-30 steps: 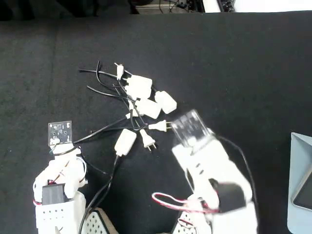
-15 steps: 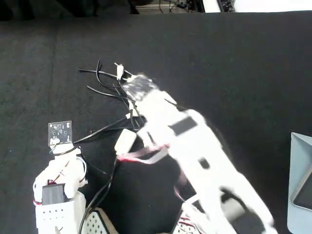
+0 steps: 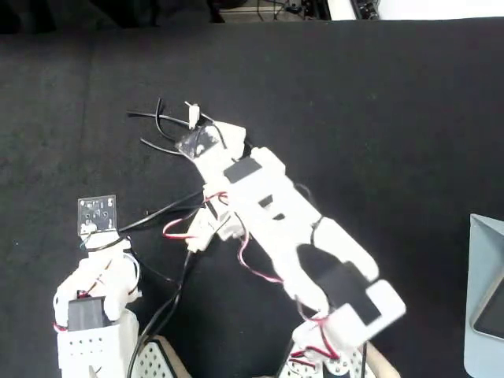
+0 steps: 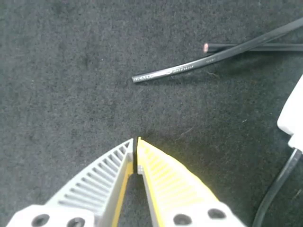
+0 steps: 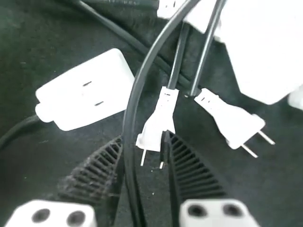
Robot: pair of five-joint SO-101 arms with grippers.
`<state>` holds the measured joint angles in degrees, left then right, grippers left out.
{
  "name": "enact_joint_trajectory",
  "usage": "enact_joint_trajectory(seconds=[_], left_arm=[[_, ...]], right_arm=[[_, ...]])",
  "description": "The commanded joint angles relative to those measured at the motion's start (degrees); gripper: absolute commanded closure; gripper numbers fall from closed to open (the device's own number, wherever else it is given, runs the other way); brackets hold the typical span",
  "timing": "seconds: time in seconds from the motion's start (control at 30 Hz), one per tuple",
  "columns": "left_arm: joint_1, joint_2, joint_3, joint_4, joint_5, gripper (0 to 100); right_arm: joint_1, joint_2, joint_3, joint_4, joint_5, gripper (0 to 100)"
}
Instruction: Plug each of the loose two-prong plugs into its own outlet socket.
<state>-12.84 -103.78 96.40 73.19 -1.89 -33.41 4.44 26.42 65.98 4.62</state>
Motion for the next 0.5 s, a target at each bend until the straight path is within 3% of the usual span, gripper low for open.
enact_joint_trajectory(seconds=[0.0,0.47], left_arm=[[-0.22,-0.44,1.01,-2.29,-0.26,97],[-0.22,-0.44,1.01,-2.29,-0.26,97]], right_arm=[[-0.88,1.10,-3.56,-0.62,-0.44,89.2],[-0.53,9.89,-9.01,2.64,0.09,89.1]])
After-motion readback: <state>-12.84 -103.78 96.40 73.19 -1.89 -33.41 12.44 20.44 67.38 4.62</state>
